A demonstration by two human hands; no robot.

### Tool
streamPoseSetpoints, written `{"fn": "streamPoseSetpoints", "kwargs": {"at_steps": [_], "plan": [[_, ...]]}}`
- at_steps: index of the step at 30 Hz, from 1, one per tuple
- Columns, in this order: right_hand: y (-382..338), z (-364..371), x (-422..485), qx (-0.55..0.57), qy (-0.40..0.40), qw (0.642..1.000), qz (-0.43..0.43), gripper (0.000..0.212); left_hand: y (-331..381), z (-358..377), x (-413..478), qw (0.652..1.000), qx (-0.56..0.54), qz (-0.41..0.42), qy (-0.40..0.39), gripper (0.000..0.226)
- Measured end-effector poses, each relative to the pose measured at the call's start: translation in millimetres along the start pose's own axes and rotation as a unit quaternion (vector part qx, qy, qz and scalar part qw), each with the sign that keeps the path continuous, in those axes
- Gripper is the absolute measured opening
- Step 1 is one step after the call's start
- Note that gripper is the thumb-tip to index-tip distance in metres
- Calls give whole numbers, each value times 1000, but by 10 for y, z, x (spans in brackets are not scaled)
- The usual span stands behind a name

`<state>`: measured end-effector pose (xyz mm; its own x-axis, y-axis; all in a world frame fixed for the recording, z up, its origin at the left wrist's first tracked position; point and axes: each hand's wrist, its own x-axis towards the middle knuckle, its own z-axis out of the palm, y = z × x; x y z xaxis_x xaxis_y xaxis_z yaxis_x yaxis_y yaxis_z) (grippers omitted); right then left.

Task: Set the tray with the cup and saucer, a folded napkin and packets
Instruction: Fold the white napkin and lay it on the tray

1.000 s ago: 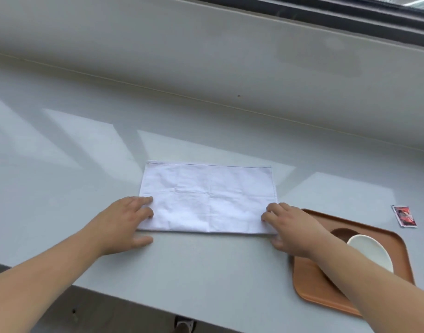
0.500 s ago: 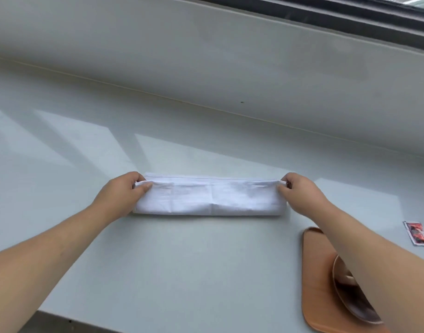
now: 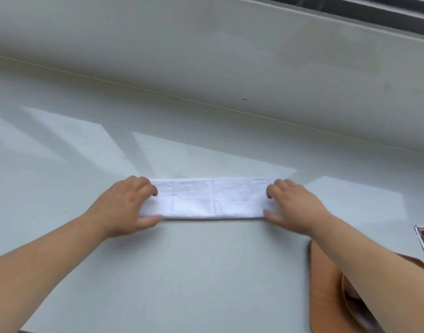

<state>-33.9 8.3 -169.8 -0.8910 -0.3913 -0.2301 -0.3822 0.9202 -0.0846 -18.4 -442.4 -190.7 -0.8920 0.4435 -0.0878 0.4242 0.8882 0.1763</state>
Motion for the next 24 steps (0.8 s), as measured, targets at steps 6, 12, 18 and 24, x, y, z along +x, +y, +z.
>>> {"fn": "streamPoseSetpoints", "kwargs": {"at_steps": [6,12,18,24], "plan": [[7,76,-207,-27,-7,1000,7,21,149,31,-128,999,-6,5,31,36],[118,-109,132,243,3,949,202,11,18,-28,155,945,-225,-239,6,17],[282,-154,538,230,7,935,270,15,-137,-16,446,922,-230,-312,9,26],[249,-40,616,169,-26,927,334,35,-179,1,458,936,-115,-331,-45,54]]}}
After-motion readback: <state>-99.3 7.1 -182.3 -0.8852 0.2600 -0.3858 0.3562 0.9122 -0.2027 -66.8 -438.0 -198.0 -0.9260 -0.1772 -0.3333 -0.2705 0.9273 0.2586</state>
